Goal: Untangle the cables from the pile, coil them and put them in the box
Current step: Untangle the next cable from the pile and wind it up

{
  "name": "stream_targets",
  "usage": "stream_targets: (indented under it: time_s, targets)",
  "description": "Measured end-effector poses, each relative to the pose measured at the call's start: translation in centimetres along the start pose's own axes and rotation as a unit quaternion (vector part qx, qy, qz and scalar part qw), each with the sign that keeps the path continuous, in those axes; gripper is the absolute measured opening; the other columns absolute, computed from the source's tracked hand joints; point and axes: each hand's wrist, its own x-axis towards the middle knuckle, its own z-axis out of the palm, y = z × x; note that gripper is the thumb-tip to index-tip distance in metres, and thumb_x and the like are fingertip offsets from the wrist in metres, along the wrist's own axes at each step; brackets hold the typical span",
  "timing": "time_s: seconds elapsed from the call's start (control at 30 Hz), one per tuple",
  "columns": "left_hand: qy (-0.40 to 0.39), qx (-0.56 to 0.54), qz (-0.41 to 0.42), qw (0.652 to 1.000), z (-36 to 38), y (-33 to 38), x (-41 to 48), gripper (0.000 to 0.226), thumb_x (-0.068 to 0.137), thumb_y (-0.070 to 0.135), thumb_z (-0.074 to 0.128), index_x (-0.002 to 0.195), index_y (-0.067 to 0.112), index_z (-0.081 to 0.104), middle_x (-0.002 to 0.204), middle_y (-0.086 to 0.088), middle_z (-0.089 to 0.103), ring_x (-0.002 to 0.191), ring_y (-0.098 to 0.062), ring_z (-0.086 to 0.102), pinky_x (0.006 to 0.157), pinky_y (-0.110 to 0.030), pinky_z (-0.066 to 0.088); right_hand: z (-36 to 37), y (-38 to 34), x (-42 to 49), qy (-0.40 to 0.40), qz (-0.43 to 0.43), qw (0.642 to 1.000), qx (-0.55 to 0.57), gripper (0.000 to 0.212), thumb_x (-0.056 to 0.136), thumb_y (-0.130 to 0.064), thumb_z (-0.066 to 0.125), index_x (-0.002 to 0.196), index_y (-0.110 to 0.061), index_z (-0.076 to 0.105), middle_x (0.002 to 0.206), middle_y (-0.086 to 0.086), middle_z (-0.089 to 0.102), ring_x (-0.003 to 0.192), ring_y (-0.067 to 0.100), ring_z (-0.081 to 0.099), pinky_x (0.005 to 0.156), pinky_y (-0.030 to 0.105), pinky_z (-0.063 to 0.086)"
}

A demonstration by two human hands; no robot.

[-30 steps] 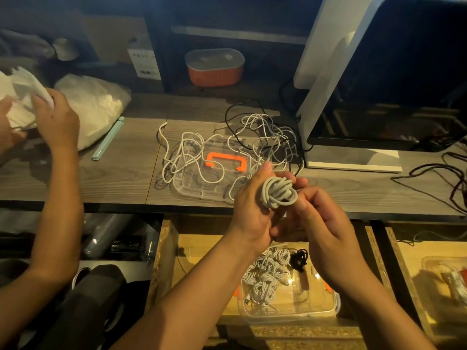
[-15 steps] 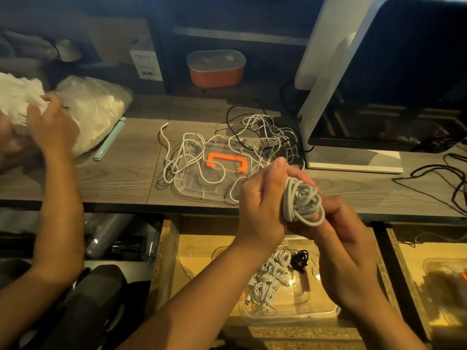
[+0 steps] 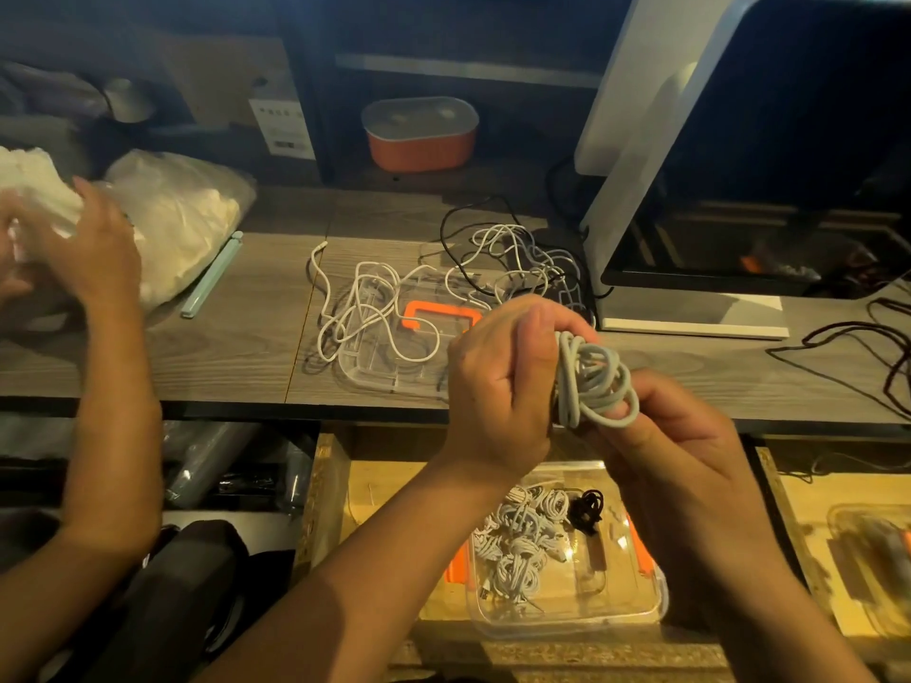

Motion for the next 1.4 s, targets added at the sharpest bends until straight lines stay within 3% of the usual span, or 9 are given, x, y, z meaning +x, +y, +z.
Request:
stream_targets:
  time_s: [0.17, 0.27, 0.37, 0.53, 0.8, 1.0, 1.2, 1.3, 1.4]
  targets:
    - [0.054, 0.067, 0.066, 0.994, -0.1, -1.5, 0.4, 0.055, 0.101, 0.023, 0.025, 0.071, -0.004, 0.062, 0.064, -0.01, 0.059, 0.063, -0.008, 0.054, 0.063, -0.01, 0.04, -0.4, 1.0, 0.5, 0.02, 0.029, 0.999, -0.015, 0.031, 0.082, -0.041, 0.063, 0.107, -0.025, 0.072, 0.112, 0.007, 0.066, 0.11, 0.026, 0.06, 0.09, 0.039, 0.053]
    - [0.051, 0.111, 0.106, 0.987, -0.3, -2.7, -0.1, 0.055, 0.101, 0.019, 0.026, 0.069, -0.007, 0.062, 0.065, -0.015, 0.061, 0.065, -0.012, 0.053, 0.066, -0.01, 0.039, 0.0, 1.0, 0.5, 0.03, 0.082, 0.994, 0.072, 0.034, 0.08, -0.032, 0.067, 0.109, -0.014, 0.071, 0.114, 0.013, 0.067, 0.109, 0.027, 0.063, 0.088, 0.033, 0.054]
    - [0.039, 0.132, 0.116, 0.984, 0.0, -3.2, -0.8, 0.053, 0.101, 0.016, 0.027, 0.069, -0.008, 0.062, 0.068, -0.016, 0.062, 0.067, -0.016, 0.055, 0.069, -0.015, 0.04, 0.4, 1.2, 0.7, 0.103, 0.096, 0.988, 0.07, 0.04, 0.067, -0.03, 0.069, 0.101, -0.009, 0.073, 0.1, 0.011, 0.072, 0.101, 0.028, 0.066, 0.081, 0.028, 0.056]
    - [0.055, 0.121, 0.067, 0.989, 0.4, -3.4, -1.3, 0.051, 0.101, 0.018, 0.026, 0.076, -0.008, 0.063, 0.074, -0.016, 0.063, 0.072, -0.015, 0.057, 0.071, -0.014, 0.041, 0.7, 1.2, 1.0, 0.171, 0.06, 0.982, 0.047, 0.039, 0.063, -0.016, 0.067, 0.102, -0.018, 0.069, 0.089, -0.001, 0.073, 0.09, 0.016, 0.069, 0.074, 0.025, 0.057]
    - [0.061, 0.066, -0.085, 0.992, 0.7, -3.2, -2.3, 0.042, 0.097, 0.017, 0.031, 0.083, 0.002, 0.067, 0.073, -0.005, 0.065, 0.067, -0.006, 0.06, 0.06, -0.017, 0.047, 0.0, 1.4, 1.8, 0.131, 0.09, 0.985, 0.062, 0.026, 0.063, -0.014, 0.07, 0.087, -0.023, 0.077, 0.088, 0.003, 0.074, 0.086, 0.018, 0.071, 0.067, 0.02, 0.055]
    - [0.104, 0.131, -0.03, 0.985, 0.7, -3.7, -2.5, 0.045, 0.1, 0.016, 0.031, 0.074, -0.004, 0.063, 0.066, -0.01, 0.06, 0.065, -0.009, 0.053, 0.063, -0.013, 0.038, 0.6, 2.8, 2.0, 0.161, 0.144, 0.97, 0.107, 0.047, 0.057, -0.025, 0.075, 0.101, -0.009, 0.07, 0.099, 0.01, 0.072, 0.095, 0.023, 0.069, 0.073, 0.025, 0.056]
    - [0.115, 0.124, -0.021, 0.985, 0.5, -4.3, -3.0, 0.055, 0.101, 0.024, 0.027, 0.068, -0.005, 0.061, 0.061, -0.013, 0.057, 0.059, -0.015, 0.051, 0.057, -0.025, 0.04, 0.8, 3.5, 1.5, 0.13, 0.178, 0.965, 0.144, 0.03, 0.076, -0.015, 0.064, 0.098, 0.005, 0.068, 0.094, 0.016, 0.071, 0.09, 0.023, 0.068, 0.078, 0.027, 0.057]
    - [0.105, 0.114, -0.04, 0.987, 0.8, -4.4, -3.0, 0.054, 0.101, 0.024, 0.029, 0.068, -0.004, 0.061, 0.062, -0.012, 0.057, 0.059, -0.015, 0.052, 0.054, -0.03, 0.041, 0.9, 3.8, 1.4, 0.148, 0.165, 0.959, 0.176, 0.022, 0.073, -0.014, 0.065, 0.09, -0.002, 0.071, 0.09, 0.012, 0.072, 0.087, 0.02, 0.068, 0.07, 0.022, 0.055]
    - [0.08, 0.065, -0.109, 0.989, 1.0, -4.1, -2.9, 0.042, 0.098, 0.022, 0.033, 0.079, 0.005, 0.065, 0.074, -0.003, 0.063, 0.067, -0.005, 0.058, 0.06, -0.019, 0.046, 0.7, 3.7, 1.7, 0.168, 0.129, 0.963, 0.164, 0.021, 0.059, -0.022, 0.072, 0.078, -0.013, 0.077, 0.086, 0.008, 0.073, 0.086, 0.018, 0.069, 0.071, 0.02, 0.054]
